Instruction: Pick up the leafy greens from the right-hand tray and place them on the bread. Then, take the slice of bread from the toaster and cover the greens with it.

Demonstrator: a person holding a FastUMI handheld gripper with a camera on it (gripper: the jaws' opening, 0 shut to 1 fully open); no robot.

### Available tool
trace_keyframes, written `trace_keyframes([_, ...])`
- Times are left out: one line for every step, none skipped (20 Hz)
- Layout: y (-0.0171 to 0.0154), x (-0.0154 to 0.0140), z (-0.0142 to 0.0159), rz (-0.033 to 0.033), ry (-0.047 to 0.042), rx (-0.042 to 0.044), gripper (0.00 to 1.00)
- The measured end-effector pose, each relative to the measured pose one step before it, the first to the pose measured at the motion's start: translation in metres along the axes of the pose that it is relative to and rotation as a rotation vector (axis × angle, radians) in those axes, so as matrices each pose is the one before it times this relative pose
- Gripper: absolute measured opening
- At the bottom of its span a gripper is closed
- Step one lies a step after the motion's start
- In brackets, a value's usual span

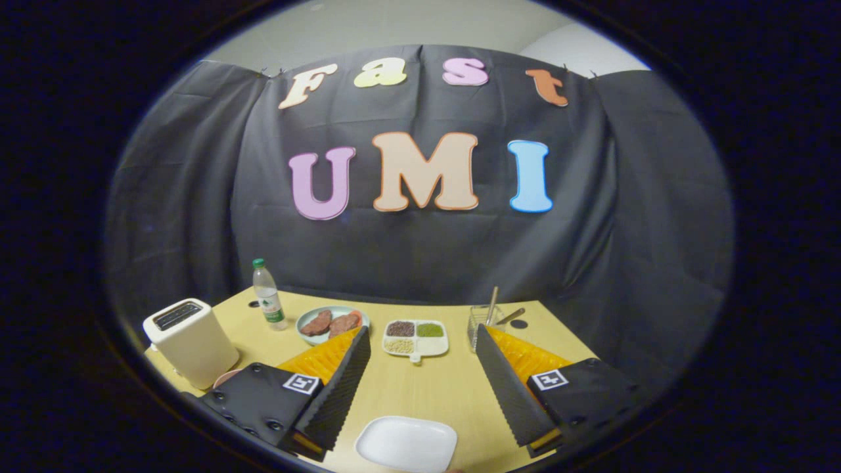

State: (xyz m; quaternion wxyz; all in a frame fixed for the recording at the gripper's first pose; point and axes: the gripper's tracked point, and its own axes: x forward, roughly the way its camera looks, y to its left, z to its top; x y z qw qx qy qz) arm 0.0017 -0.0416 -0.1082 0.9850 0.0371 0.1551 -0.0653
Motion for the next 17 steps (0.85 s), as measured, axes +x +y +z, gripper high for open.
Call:
trace_keyframes([-0.00431, 0.00105, 0.00258, -0.01317, -0.0146, -0.00202, 1.0])
trace_keyframes([-0.002, 0.00154, 0.00156, -0.00386, -0.00383, -0.00096, 1.0])
trace_keyframes([-0.00176, 0.00297, 0.00093, -0.00419, -0.00107, 0.00116, 1.0])
trace_keyframes([-0.00164, 0.00049, 0.00168, -0.0023, -0.00613, 0.00475, 1.0])
trace_keyframes([0.00124, 0.0028, 0.00196, 0.00152, -0.00464, 0.00122, 1.0])
trace_keyframes([-0.00121, 0.0008, 0.00388, -0.00401, -0.01341, -0.00277, 1.0])
trace_keyframes([-0.00202, -0.00016, 0.003, -0.00108, -0.00834, -0.00808, 1.0])
trace_keyframes([-0.00161, 0.00024, 0.00563, -0.00015, -0.01336, -0.00804, 1.0])
trace_keyframes([0.00107, 0.00038, 0.0028, 0.00468, -0.00793, -0.00954, 1.0])
trace_keyframes([0.00043, -0.00033, 0.00245, 0.00215, -0.00671, -0.01025, 1.0])
trace_keyframes([0.00211, 0.00194, -0.00025, 0.00652, 0.0004, -0.0088, 1.0])
trace_keyframes([0.00029, 0.00055, -0.00017, 0.00321, 0.00575, -0.00484, 1.0])
trace_keyframes([-0.00001, 0.00041, 0.00163, 0.00204, -0.00119, 0.0012, 1.0])
trace_keyframes([0.00024, -0.00033, 0.00052, 0.00438, -0.00207, 0.0047, 1.0])
trace_keyframes([0.00014, -0.00068, 0.00145, -0.00016, -0.00187, 0.00141, 1.0])
trace_keyframes([-0.00135, -0.00046, 0.00176, -0.00173, -0.0034, -0.00259, 1.0])
trace_keyframes([0.00018, -0.00009, 0.00054, 0.00127, -0.00295, -0.00178, 1.0])
